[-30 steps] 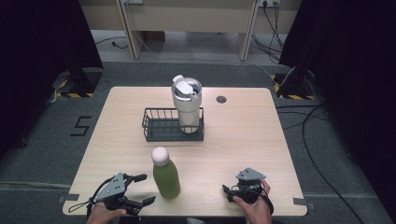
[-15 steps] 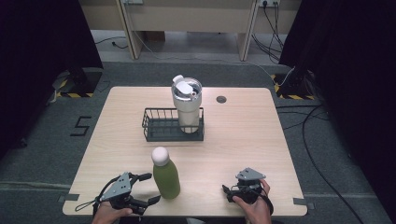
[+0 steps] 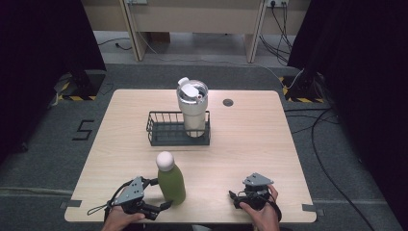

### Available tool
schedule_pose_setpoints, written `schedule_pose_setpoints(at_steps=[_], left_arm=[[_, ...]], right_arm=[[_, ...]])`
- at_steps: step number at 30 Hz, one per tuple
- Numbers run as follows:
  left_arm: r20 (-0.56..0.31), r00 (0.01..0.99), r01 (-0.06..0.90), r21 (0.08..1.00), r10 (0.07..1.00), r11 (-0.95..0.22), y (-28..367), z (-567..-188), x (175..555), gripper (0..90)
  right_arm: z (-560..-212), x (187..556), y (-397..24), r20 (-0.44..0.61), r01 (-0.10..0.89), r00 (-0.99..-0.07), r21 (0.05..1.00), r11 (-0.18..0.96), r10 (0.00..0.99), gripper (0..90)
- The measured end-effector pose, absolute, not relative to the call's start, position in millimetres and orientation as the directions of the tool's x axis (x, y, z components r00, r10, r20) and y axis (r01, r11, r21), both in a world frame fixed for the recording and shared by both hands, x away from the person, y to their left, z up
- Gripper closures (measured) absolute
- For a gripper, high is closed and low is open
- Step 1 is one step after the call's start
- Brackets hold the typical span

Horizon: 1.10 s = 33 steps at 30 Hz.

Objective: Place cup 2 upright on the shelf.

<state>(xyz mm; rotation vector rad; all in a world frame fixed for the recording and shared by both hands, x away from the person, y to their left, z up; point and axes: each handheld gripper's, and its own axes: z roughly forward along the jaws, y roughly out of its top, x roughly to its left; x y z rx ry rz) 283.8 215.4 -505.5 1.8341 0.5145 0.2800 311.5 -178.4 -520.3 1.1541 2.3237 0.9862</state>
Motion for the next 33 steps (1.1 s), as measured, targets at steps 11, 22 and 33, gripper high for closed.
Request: schedule_pose_setpoints(at_steps=[11,22,33], left_arm=[[-0.047,0.879,0.19,0.947,0.474,-0.258,206.1,-507.3,291.0,14.9],[-0.048,0.881,0.187,0.95,0.472,-0.251,201.0,-508.4,296.5,14.9],[-0.05,0.883,0.181,0.954,0.466,-0.24,195.6,-508.3,300.4,15.0]], right_arm=[[-520.3,311.6,-178.5,-0.017,0.543,-0.604,0.723,0.427,0.797,12.9],[-520.3,311.7,-178.4,-0.017,0.542,-0.607,0.723,0.429,0.795,12.9],[-520.4,311.9,-178.3,-0.016,0.541,-0.608,0.723,0.429,0.793,12.6]])
